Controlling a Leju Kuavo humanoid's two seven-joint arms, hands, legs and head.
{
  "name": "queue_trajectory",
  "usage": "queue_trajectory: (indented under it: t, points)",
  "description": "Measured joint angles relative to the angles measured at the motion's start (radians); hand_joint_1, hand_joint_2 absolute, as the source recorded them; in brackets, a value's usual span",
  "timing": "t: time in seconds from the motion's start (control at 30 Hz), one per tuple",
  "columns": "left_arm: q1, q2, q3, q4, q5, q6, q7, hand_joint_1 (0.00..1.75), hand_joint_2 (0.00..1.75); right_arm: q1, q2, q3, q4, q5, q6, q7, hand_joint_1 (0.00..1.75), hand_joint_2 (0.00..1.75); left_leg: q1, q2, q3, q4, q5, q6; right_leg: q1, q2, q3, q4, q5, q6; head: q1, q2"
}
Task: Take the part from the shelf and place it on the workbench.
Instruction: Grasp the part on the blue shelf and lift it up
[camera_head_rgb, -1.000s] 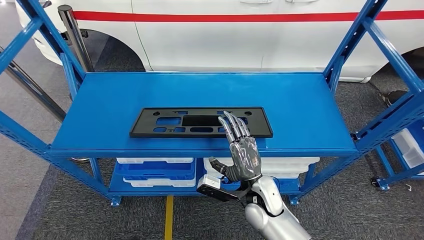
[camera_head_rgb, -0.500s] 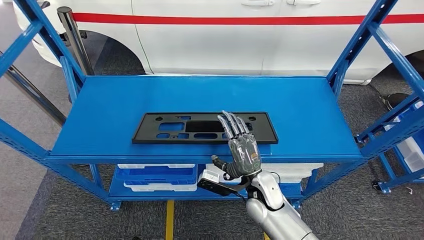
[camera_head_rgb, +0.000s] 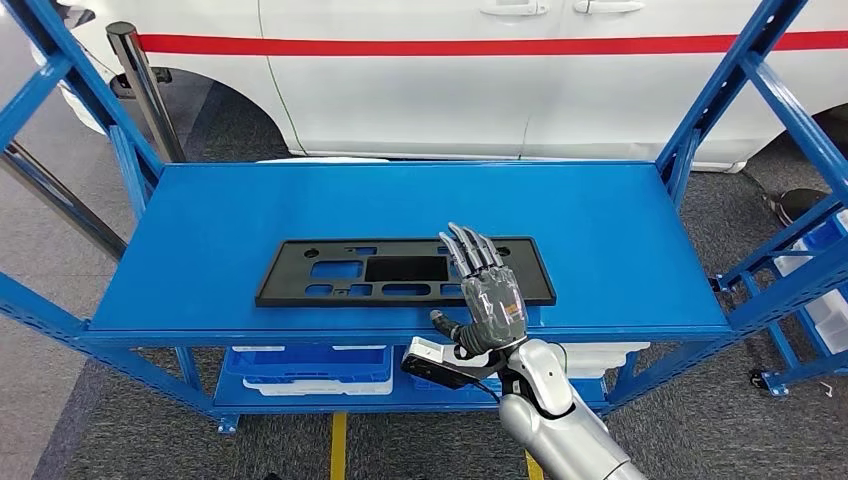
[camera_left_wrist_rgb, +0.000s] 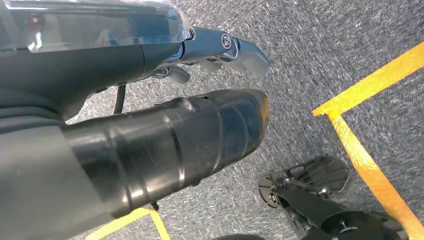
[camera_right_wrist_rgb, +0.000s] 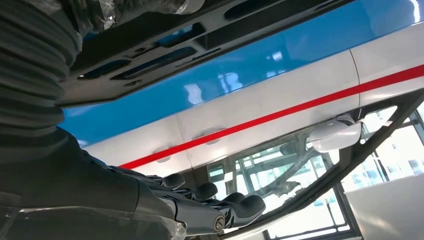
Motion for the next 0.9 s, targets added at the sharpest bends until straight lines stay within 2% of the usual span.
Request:
queue_trajectory:
  t: [0.07, 0.1, 0.17, 0.2, 0.23, 0.27, 0.33, 0.37, 0.4, 0.43, 0.5, 0.57, 0.6, 0.63, 0.7, 0.73, 0.77, 0.8, 0.83, 0.87, 0.9]
  points:
    - [-0.001, 0.001, 0.0, 0.0, 0.0, 0.0, -0.001, 0.0, 0.0, -0.002, 0.0, 0.0, 0.0, 0.0, 0.0, 0.0, 0.0, 1.75, 0.0, 0.001, -0.012, 0.037, -0.022, -0.007, -0.006, 0.0, 0.018, -0.016, -0.002, -0.009, -0.001, 0.0]
    - [-0.002, 0.001, 0.0, 0.0, 0.0, 0.0, -0.001, 0.0, 0.0, -0.002, 0.0, 0.0, 0.0, 0.0, 0.0, 0.0, 0.0, 1.75, 0.001, 0.001, -0.037, 0.086, -0.043, -0.01, -0.008, -0.001, 0.028, -0.021, -0.005, -0.013, -0.001, 0.0]
    - [-0.001, 0.001, 0.0, 0.0, 0.0, 0.0, -0.001, 0.0, 0.0, -0.003, 0.0, 0.0, 0.002, 0.001, 0.0, 0.0, 0.0, 1.75, 0.001, 0.001, -0.113, 0.215, -0.085, -0.015, -0.007, -0.003, 0.04, -0.023, -0.015, -0.02, -0.001, 0.0]
    - [0.001, 0.001, 0.0, 0.0, 0.0, 0.0, -0.001, 0.0, 0.0, -0.002, 0.0, 0.0, 0.003, 0.001, 0.001, 0.0, 0.0, 1.75, 0.001, 0.001, -0.146, 0.259, -0.087, -0.018, -0.006, -0.002, 0.047, -0.023, -0.021, -0.02, -0.001, 0.0]
    - [0.002, 0.001, 0.0, 0.0, 0.0, 0.0, -0.001, 0.0, 0.0, -0.002, 0.0, 0.001, 0.004, 0.001, 0.001, 0.0, 0.0, 1.75, 0.002, 0.001, -0.164, 0.27, -0.071, -0.02, -0.007, -0.001, 0.054, -0.022, -0.028, -0.02, -0.001, 0.0]
    - [0.004, 0.001, 0.0, 0.0, -0.001, 0.0, -0.001, 0.0, 0.0, -0.002, 0.0, 0.001, 0.005, 0.001, 0.001, 0.0, 0.0, 1.75, 0.003, 0.002, -0.164, 0.244, -0.035, -0.021, -0.007, 0.001, 0.063, -0.02, -0.035, -0.019, -0.001, 0.0]
    - [0.004, 0.002, 0.0, 0.0, -0.001, 0.0, -0.001, 0.0, 0.0, -0.002, 0.0, 0.001, 0.006, 0.002, 0.003, 0.0, 0.0, 1.75, 0.004, 0.002, -0.122, 0.122, 0.051, -0.02, -0.008, 0.002, 0.081, -0.016, -0.053, -0.012, -0.001, 0.0]
    - [0.003, 0.003, 0.0, 0.0, -0.001, 0.0, -0.001, 0.0, 0.0, -0.003, 0.0, 0.001, 0.006, 0.002, 0.005, 0.001, 0.0, 1.75, 0.003, 0.001, -0.1, 0.065, 0.073, -0.017, -0.006, 0.003, 0.085, -0.011, -0.062, -0.007, -0.001, 0.0]
    - [0.001, 0.003, 0.0, 0.0, -0.002, 0.0, -0.001, 0.0, 0.0, -0.004, 0.0, 0.001, 0.006, 0.003, 0.008, 0.001, 0.0, 1.75, 0.001, 0.001, -0.086, 0.031, 0.081, -0.012, -0.005, 0.003, 0.087, -0.009, -0.068, -0.002, -0.001, 0.0]
    - [0.0, 0.003, 0.0, 0.001, -0.003, 0.0, -0.001, 0.0, 0.0, -0.005, 0.0, 0.002, 0.006, 0.003, 0.012, 0.001, 0.0, 1.75, -0.001, 0.0, -0.08, 0.02, 0.074, -0.005, -0.003, 0.003, 0.086, -0.008, -0.073, 0.003, -0.002, 0.0]
    - [-0.002, 0.002, 0.0, 0.001, -0.005, -0.001, -0.001, 0.0, 0.0, -0.007, 0.0, 0.003, 0.006, 0.005, 0.016, 0.001, 0.0, 1.75, -0.001, -0.001, -0.075, 0.013, 0.067, 0.008, -0.003, 0.003, 0.089, -0.011, -0.079, 0.013, -0.002, 0.0]
    - [-0.002, 0.002, -0.001, 0.0, -0.008, -0.001, -0.001, 0.0, 0.0, -0.013, 0.0, 0.005, 0.006, 0.006, 0.019, 0.002, 0.0, 1.75, 0.003, -0.001, -0.063, 0.005, 0.062, 0.02, -0.005, 0.002, 0.081, 0.019, -0.097, 0.023, -0.001, 0.0]
    - [-0.003, 0.002, -0.001, 0.0, -0.01, -0.001, -0.002, 0.0, 0.0, -0.017, 0.0, 0.006, 0.007, 0.008, 0.023, 0.002, 0.0, 1.75, 0.005, -0.001, -0.056, 0.002, 0.059, 0.026, -0.006, 0.002, 0.058, 0.064, -0.116, 0.027, 0.0, 0.0]
    - [-0.004, 0.002, -0.001, 0.0, -0.012, -0.001, -0.003, 0.0, 0.0, -0.022, 0.0, 0.008, 0.009, 0.01, 0.029, 0.002, 0.0, 1.75, 0.005, -0.001, -0.05, 0.001, 0.055, 0.03, -0.009, 0.001, 0.022, 0.129, -0.139, 0.03, 0.001, 0.0]
    - [-0.007, 0.002, -0.001, 0.0, -0.014, -0.001, -0.003, 0.0, 0.0, -0.026, 0.0, 0.012, 0.015, 0.014, 0.039, 0.002, 0.0, 1.75, 0.004, -0.001, -0.04, 0.001, 0.046, 0.034, -0.012, 0.001, -0.067, 0.259, -0.172, 0.034, 0.001, 0.0]
    - [-0.007, 0.002, -0.002, 0.0, -0.015, 0.001, -0.003, 0.0, 0.0, -0.027, 0.0, 0.016, 0.019, 0.016, 0.043, 0.002, 0.0, 1.75, 0.004, -0.002, -0.033, 0.001, 0.041, 0.034, -0.013, 0.001, -0.096, 0.287, -0.164, 0.035, 0.001, 0.0]
    - [-0.007, 0.002, -0.002, 0.0, -0.017, 0.004, -0.001, 0.0, 0.0, -0.028, 0.001, 0.02, 0.023, 0.017, 0.046, 0.002, 0.0, 1.75, 0.004, -0.003, -0.025, 0.001, 0.035, 0.033, -0.014, 0.001, -0.105, 0.277, -0.135, 0.034, 0.001, 0.0]
    - [-0.006, 0.002, -0.002, 0.001, -0.018, 0.009, 0.002, 0.0, 0.0, -0.031, 0.002, 0.024, 0.027, 0.018, 0.047, 0.002, 0.0, 1.75, 0.004, -0.004, -0.014, 0.001, 0.028, 0.031, -0.015, 0.001, -0.094, 0.228, -0.089, 0.032, 0.001, 0.0]
    - [-0.005, 0.001, -0.002, 0.001, -0.02, 0.018, 0.006, 0.0, 0.0, -0.036, 0.003, 0.028, 0.03, 0.018, 0.049, 0.003, 0.0, 1.75, 0.004, -0.004, -0.005, 0.001, 0.02, 0.028, -0.015, 0.001, -0.072, 0.157, -0.039, 0.028, 0.001, 0.0]
    - [-0.006, 0.001, -0.002, 0.001, -0.022, 0.026, 0.01, 0.0, 0.0, -0.043, 0.004, 0.032, 0.033, 0.018, 0.049, 0.004, 0.0, 1.75, 0.002, -0.005, 0.002, 0.002, 0.013, 0.023, -0.012, 0.001, -0.047, 0.091, -0.003, 0.024, 0.001, 0.0]
    - [-0.007, 0.001, -0.002, 0.001, -0.023, 0.034, 0.014, 0.0, 0.0, -0.049, 0.005, 0.035, 0.036, 0.018, 0.049, 0.006, 0.0, 1.75, 0.001, -0.005, 0.005, 0.003, 0.007, 0.018, -0.009, 0.001, -0.028, 0.042, 0.015, 0.02, 0.001, 0.0]
